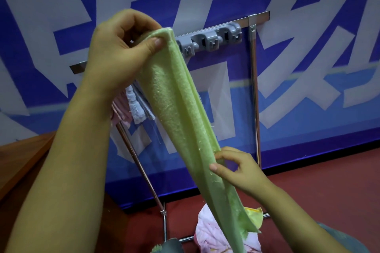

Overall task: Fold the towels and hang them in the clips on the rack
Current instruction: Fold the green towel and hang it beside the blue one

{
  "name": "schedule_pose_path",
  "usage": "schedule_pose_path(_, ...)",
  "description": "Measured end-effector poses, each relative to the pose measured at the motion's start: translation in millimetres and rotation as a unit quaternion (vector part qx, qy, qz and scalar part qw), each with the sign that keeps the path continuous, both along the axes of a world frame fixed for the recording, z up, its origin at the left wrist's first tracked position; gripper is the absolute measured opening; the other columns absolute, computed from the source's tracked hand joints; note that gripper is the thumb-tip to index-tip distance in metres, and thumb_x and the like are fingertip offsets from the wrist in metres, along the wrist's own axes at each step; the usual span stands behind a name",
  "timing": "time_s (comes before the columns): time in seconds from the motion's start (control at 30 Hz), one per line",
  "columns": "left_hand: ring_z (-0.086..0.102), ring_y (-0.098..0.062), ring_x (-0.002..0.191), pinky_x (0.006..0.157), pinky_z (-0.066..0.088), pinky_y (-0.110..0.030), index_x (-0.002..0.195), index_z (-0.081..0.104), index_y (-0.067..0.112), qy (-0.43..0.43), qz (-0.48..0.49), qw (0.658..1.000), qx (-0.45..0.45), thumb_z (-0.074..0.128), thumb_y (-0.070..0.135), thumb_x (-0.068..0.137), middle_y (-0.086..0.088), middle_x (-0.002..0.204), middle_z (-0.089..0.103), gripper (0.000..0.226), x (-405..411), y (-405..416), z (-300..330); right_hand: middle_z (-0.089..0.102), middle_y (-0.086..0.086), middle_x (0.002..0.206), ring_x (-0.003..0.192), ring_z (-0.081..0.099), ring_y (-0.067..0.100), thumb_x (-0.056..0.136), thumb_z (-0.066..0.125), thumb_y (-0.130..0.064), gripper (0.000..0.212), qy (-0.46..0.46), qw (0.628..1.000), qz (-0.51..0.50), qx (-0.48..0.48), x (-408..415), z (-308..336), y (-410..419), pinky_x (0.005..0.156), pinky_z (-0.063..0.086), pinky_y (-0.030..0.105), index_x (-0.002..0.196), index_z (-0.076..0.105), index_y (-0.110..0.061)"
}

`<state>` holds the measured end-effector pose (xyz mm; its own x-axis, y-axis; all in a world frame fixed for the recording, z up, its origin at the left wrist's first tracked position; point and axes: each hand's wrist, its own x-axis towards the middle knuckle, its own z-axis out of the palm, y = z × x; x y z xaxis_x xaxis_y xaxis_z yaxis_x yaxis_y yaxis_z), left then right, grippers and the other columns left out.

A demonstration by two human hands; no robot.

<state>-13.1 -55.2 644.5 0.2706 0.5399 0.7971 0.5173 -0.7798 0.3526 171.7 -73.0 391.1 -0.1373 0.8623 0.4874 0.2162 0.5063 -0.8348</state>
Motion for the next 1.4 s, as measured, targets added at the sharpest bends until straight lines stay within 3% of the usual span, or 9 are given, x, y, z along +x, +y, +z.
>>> schedule_pose_path(0.3,0.061,-0.016,0.088,0.079,0.052,-0.04,0.085,0.059,0.038,-0.009,0.029,1.0,-0.001,0.068,0.027,0.08,0.009,0.089,0.063,0.016,-10.2,7.4,0.4,0.045,-0.009,0.061,0.057,0.04,0.006,0.07,0.061,-0.034,0.022,0.023,0.998,-0.06,0.003,-2.1,-0.3,0.7,0.058,0.037,0.022,0.063,0.041,-0.028)
schedule_pose_path(0.43,0.059,-0.01,0.085,0.076,0.051,-0.031,0.084,0.058,0.039,-0.01,0.04,0.999,-0.003,0.068,0.026,0.08,0.012,0.087,0.062,0.016,-12.1,10.6,3.0,0.053,-0.002,0.08,0.066,0.047,0.011,0.074,0.062,-0.014,0.031,0.051,0.998,-0.02,-0.005,-3.2,0.3,0.7,0.065,0.044,0.032,0.072,0.039,-0.035)
schedule_pose_path(0.63,0.057,-0.007,0.086,0.077,0.05,-0.027,0.088,0.059,0.036,0.015,0.065,0.998,-0.005,0.067,0.028,0.081,0.016,0.087,0.059,0.014,-12.2,16.3,2.9,0.054,-0.006,0.117,0.106,0.056,0.0,0.075,0.052,0.0,0.039,-0.026,0.998,0.049,0.017,-1.1,6.5,-3.3,0.08,0.041,0.01,0.078,0.065,-0.037)
schedule_pose_path(0.83,0.053,0.013,0.074,0.067,0.04,-0.005,0.094,0.062,0.023,0.019,0.1,0.995,-0.004,0.068,0.02,0.082,0.022,0.082,0.056,0.014,-9.0,27.0,-3.9,0.062,-0.004,0.101,0.094,0.062,0.011,0.079,0.048,0.006,0.052,-0.09,0.981,0.143,-0.097,2.6,14.6,-5.6,0.085,0.052,0.029,0.082,0.076,-0.037)
schedule_pose_path(0.97,0.052,-0.003,0.082,0.068,0.039,-0.007,0.099,0.065,0.014,0.048,0.157,0.986,0.023,0.066,0.022,0.083,0.006,0.093,0.058,0.017,-11.5,42.8,-6.7,0.068,-0.004,0.092,0.088,0.063,0.012,0.072,0.045,-0.006,0.044,-0.107,0.957,0.208,-0.171,-0.2,19.1,-6.0,0.081,0.049,0.023,0.08,0.076,-0.036)
schedule_pose_path(1.1,0.053,-0.024,0.096,0.079,0.039,-0.031,0.102,0.06,0.01,0.126,0.246,0.959,0.06,0.058,0.022,0.087,-0.009,0.106,0.058,0.019,-9.2,72.8,-18.4,0.071,0.011,0.07,0.067,0.057,0.011,0.066,0.05,-0.009,0.033,0.002,0.937,0.261,-0.232,-4.6,28.2,-6.5,0.064,0.042,0.022,0.076,0.078,-0.022)
schedule_pose_path(1.17,0.053,-0.033,0.101,0.083,0.041,-0.039,0.103,0.059,0.009,0.161,0.267,0.95,0.032,0.056,0.021,0.088,-0.014,0.11,0.056,0.02,-8.1,87.8,-36.9,0.068,0.001,0.055,0.054,0.059,0.004,0.061,0.052,-0.004,0.03,0.108,0.913,0.297,-0.26,-1.7,33.5,-7.1,0.055,0.044,0.015,0.065,0.077,-0.018)
schedule_pose_path(1.3,0.055,-0.032,0.103,0.09,0.043,-0.044,0.114,0.056,0.015,0.207,0.24,0.941,-0.117,0.061,0.023,0.085,-0.012,0.111,0.057,0.031,-8.8,91.6,-97.8,0.075,0.005,0.076,0.073,0.071,0.015,0.034,0.082,-0.02,0.037,0.29,0.851,0.32,-0.299,4.5,37.4,-1.7,0.066,0.055,0.023,0.07,0.078,-0.014)
schedule_pose_path(1.4,0.058,-0.019,0.081,0.079,0.047,-0.031,0.11,0.059,0.017,0.063,0.178,0.948,-0.256,0.066,0.025,0.085,-0.001,0.085,0.06,0.027,-12.6,58.0,-145.9,0.075,0.001,0.091,0.082,0.07,0.014,0.038,0.089,-0.036,0.053,0.322,0.843,0.314,-0.295,4.4,42.3,0.5,0.073,0.056,0.025,0.086,0.078,-0.018)
